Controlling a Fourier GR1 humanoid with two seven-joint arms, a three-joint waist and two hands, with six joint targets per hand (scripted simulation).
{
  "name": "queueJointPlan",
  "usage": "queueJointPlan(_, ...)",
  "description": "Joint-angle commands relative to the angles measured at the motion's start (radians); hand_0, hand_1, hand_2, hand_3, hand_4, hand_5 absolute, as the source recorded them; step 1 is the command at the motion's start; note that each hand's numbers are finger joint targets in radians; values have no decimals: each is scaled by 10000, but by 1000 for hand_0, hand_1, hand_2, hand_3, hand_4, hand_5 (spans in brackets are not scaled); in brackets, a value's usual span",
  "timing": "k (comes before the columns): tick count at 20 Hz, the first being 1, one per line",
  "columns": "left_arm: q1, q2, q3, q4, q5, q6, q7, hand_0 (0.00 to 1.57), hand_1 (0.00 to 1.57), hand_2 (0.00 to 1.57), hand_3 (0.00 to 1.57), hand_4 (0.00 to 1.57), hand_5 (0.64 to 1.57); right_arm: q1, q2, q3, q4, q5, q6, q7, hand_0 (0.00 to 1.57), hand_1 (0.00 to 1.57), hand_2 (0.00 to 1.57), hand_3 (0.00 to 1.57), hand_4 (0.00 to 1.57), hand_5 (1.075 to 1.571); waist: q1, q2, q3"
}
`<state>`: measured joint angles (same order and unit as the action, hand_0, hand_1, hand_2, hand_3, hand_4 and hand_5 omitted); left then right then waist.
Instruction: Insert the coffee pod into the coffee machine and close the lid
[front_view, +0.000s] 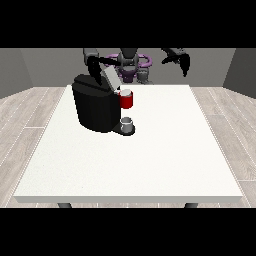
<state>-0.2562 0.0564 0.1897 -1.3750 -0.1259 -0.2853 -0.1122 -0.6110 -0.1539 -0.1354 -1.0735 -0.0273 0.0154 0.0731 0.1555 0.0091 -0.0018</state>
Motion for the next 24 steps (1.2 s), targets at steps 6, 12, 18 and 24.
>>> queueJointPlan(6,569,368,-3,-15,-141,338,-445,0,0,0,0,348,1571,-987,22,314,280,267,-46,535,0,0,0,0,129,1571,-224,381,15)
queueJointPlan(12,686,-81,-608,-740,-327,686,282,0,0,0,0,363,1571,-1545,-123,335,682,329,286,222,0,0,0,0,161,1571,142,211,19)
queueJointPlan(18,270,400,-249,-352,102,269,170,0,0,0,0,319,1571,-2463,-148,717,645,808,178,633,0,0,0,0,0,1571,291,564,16)
queueJointPlan(24,173,213,-617,-536,43,163,-78,0,0,0,0,331,1571,-2948,42,927,493,1243,-406,423,0,0,0,0,0,1571,1053,1034,14)
